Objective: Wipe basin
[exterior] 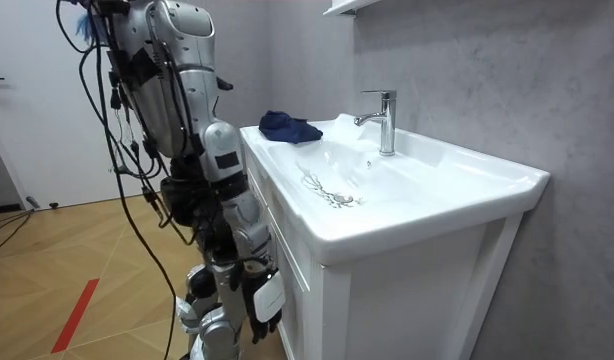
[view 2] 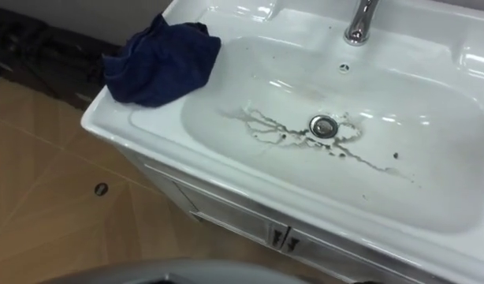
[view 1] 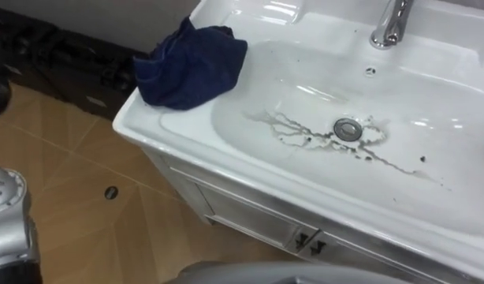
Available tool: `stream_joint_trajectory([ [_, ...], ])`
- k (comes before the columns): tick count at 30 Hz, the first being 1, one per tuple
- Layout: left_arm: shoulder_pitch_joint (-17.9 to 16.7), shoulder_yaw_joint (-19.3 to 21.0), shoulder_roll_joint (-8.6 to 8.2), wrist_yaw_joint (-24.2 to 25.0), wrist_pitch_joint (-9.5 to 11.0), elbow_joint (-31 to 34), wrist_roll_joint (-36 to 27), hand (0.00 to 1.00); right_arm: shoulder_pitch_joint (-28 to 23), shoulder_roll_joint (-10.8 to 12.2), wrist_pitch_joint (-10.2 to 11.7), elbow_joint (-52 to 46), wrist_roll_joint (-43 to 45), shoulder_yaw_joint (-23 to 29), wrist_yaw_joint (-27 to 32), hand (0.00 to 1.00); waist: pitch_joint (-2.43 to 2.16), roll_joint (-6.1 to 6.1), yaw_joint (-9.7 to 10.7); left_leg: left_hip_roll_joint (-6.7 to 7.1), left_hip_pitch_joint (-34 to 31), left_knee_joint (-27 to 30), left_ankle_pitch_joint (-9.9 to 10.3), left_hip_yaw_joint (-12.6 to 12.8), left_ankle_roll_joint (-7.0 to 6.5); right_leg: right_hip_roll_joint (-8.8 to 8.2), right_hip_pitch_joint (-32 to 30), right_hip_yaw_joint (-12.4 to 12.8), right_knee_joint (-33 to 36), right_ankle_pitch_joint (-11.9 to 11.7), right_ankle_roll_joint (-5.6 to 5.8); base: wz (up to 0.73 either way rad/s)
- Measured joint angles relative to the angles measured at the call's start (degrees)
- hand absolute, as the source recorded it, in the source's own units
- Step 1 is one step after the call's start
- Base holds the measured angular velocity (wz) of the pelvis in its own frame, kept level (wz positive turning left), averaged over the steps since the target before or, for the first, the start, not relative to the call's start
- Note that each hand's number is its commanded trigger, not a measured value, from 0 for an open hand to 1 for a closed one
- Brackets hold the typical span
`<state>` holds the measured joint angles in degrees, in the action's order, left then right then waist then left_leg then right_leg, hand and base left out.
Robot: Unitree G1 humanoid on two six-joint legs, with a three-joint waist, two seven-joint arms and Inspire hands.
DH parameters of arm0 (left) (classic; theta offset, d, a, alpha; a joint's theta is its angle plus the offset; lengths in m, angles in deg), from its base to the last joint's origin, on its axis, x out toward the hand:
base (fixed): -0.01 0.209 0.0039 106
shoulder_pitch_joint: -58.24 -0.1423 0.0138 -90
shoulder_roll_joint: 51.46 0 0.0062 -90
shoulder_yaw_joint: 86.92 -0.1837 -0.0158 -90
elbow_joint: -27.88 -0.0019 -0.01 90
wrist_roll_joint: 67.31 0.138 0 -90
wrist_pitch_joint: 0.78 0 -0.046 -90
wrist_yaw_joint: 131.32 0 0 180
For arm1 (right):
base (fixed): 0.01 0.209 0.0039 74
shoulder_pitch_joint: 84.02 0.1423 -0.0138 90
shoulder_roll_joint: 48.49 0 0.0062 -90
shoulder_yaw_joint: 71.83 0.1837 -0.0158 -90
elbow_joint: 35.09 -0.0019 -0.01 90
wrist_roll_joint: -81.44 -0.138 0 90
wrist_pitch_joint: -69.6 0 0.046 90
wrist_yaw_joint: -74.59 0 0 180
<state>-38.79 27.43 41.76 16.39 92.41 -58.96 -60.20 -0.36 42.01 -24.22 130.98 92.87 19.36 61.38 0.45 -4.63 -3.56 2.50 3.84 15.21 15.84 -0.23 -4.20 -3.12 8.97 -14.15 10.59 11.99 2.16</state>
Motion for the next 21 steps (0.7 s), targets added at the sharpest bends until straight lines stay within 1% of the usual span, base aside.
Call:
stream_joint_trajectory([
  [3,1.5,-1.1,0.03,-0.2,-0.1,3.6,2.2,0.0,0.2,-0.2,-0.1,0.2,0.1,-0.1,0.0,0.0,0.03,-0.15,1.7,0.0,0.2,0.1,0.0,0.0,0.01,0.06,0.0,0.1,-0.1,0.0,0.0,-0.01],
  [4,1.6,-1.9,0.02,-0.2,-0.2,4.7,3.2,0.0,0.1,-0.1,-0.3,0.2,0.1,0.0,0.0,0.0,0.09,-0.19,2.1,-0.01,0.4,0.1,-0.1,0.1,0.05,0.08,0.0,0.1,-0.1,0.0,0.0,-0.08],
  [6,2.4,-3.4,0.0,0.4,-0.1,5.4,4.0,0.0,0.0,-0.1,-0.7,0.2,0.2,0.0,0.2,0.0,0.33,-0.37,3.0,-0.25,0.8,-0.3,-0.1,1.2,0.05,0.1,0.0,0.3,0.0,0.0,0.0,-0.2],
  [8,2.5,-4.5,-0.01,0.7,-0.1,6.1,4.2,0.0,0.0,-0.1,-0.8,0.2,0.2,0.0,0.1,0.0,0.37,-0.42,3.4,-0.36,0.8,-0.5,-0.1,1.9,0.06,0.18,0.0,1.5,0.0,0.0,0.0,-0.21],
  [10,2.8,-5.3,-0.03,1.6,-0.1,6.3,4.6,0.0,-0.1,-0.1,-0.8,0.3,0.3,0.0,-0.1,0.0,0.44,-0.31,3.9,-0.5,0.9,-0.5,-0.1,2.5,0.06,0.25,-0.2,2.1,0.0,0.0,0.0,-0.17],
  [11,2.8,-5.9,-0.03,2.1,-0.2,6.3,5.0,0.0,-0.1,-0.1,-0.8,0.3,0.5,0.0,-0.3,0.0,0.44,-0.24,4.5,-0.5,0.9,-0.5,-0.1,2.7,0.06,0.3,-0.4,2.7,0.0,0.0,0.0,-0.1],
  [13,2.8,-7.0,-0.07,3.7,-0.2,6.3,5.0,0.0,-0.1,-0.1,-1.0,0.3,0.7,0.0,-0.8,0.0,0.51,-0.01,4.9,-0.57,0.8,-0.5,-0.1,3.1,0.06,0.33,-1.0,3.1,0.0,0.0,0.0,-0.12],
  [14,2.9,-8.0,-0.13,4.5,-0.3,6.2,5.0,0.0,0.1,0.0,-1.2,0.2,0.7,0.0,-0.9,0.0,0.58,0.41,5.6,-0.6,0.8,-0.5,-0.1,3.2,0.06,0.33,-0.9,3.1,0.0,0.0,0.0,-0.1],
  [15,2.9,-8.7,-0.21,4.7,-0.4,6.1,4.9,0.0,0.1,0.1,-1.3,0.2,0.7,0.0,-1.1,0.0,0.54,0.47,5.9,-0.61,0.8,-0.5,-0.1,3.2,0.07,0.33,-0.8,3.1,0.1,0.0,0.0,-0.04],
  [17,2.9,-11.3,-0.61,6.7,-0.4,5.3,5.0,0.0,0.6,0.4,-1.3,0.9,0.9,0.0,-1.5,0.0,0.41,0.97,6.5,-0.67,1.0,-0.6,-0.1,3.3,0.09,0.35,-0.6,3.2,0.1,0.0,0.0,0.0],
  [18,2.9,-11.9,-0.61,7.2,-0.5,5.1,4.9,0.0,0.7,0.6,-1.3,1.4,0.9,0.0,-1.5,0.0,0.42,1.15,6.7,-0.69,0.9,-0.6,-0.1,3.3,0.1,0.36,-0.7,3.2,0.1,0.0,0.0,-0.06],
  [20,2.9,-14.2,-0.61,9.1,-0.7,4.4,5.0,0.0,1.3,0.7,-1.4,2.1,0.9,0.0,-2.0,0.0,0.29,1.61,6.9,-0.75,0.7,-0.6,-0.1,3.6,0.1,0.41,-1.3,3.4,0.1,0.0,-0.01,-0.09],
  [21,2.9,-14.8,-0.61,9.4,-0.7,4.1,4.9,0.0,1.3,0.7,-1.7,2.1,0.9,-0.1,-2.0,0.0,0.25,1.68,7.1,-0.75,0.7,-0.6,-0.1,3.7,0.1,0.44,-1.4,3.5,0.1,0.0,-0.02,-0.06],
])
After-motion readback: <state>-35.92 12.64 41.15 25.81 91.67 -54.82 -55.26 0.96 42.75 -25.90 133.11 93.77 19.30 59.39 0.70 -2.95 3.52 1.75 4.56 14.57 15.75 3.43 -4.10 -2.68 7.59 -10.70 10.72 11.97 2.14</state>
